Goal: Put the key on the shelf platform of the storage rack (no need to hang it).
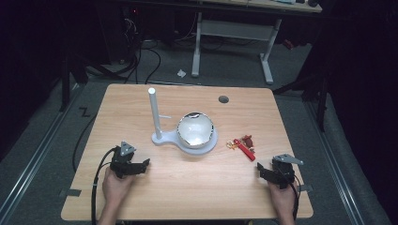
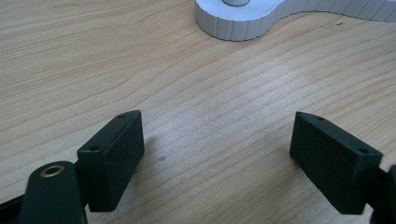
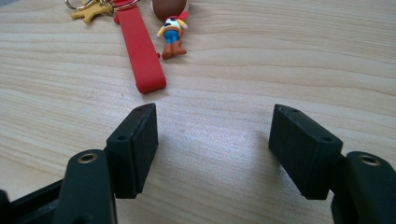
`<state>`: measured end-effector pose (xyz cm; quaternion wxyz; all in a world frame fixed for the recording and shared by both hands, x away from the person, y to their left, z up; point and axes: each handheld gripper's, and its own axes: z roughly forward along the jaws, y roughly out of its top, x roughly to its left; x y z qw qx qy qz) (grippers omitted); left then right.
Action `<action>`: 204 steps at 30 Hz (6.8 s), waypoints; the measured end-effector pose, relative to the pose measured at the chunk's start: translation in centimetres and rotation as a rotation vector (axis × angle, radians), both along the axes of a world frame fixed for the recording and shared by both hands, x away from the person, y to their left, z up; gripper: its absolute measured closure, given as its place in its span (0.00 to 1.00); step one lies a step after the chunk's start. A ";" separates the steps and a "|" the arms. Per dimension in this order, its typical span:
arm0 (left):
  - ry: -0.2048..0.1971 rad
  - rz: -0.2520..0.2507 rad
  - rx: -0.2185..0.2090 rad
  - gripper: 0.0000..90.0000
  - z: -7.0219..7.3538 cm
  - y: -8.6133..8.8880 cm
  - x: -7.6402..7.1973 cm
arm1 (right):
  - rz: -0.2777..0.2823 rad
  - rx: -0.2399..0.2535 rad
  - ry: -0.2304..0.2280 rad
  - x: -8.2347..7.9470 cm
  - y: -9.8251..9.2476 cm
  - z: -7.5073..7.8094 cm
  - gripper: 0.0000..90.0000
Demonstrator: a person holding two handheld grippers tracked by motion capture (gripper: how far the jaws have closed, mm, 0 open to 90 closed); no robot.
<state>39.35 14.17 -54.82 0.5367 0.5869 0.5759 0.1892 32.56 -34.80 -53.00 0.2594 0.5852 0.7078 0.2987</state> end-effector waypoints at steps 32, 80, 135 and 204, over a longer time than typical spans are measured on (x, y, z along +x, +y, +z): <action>0.001 0.005 0.000 0.21 0.0 0.0 0.0 | 0.033 0.001 -0.031 -2.1 1.0 1.4 0.35; -0.002 0.011 0.003 0.22 0.0 0.1 0.1 | 0.114 -0.031 0.080 9.7 4.7 1.0 0.38; -0.001 0.011 0.002 0.22 0.0 0.1 0.1 | 0.214 0.068 -0.059 6.3 3.4 6.3 0.73; -0.002 0.013 0.001 0.22 0.0 0.1 0.2 | 0.552 0.155 -0.100 8.1 14.6 13.5 0.73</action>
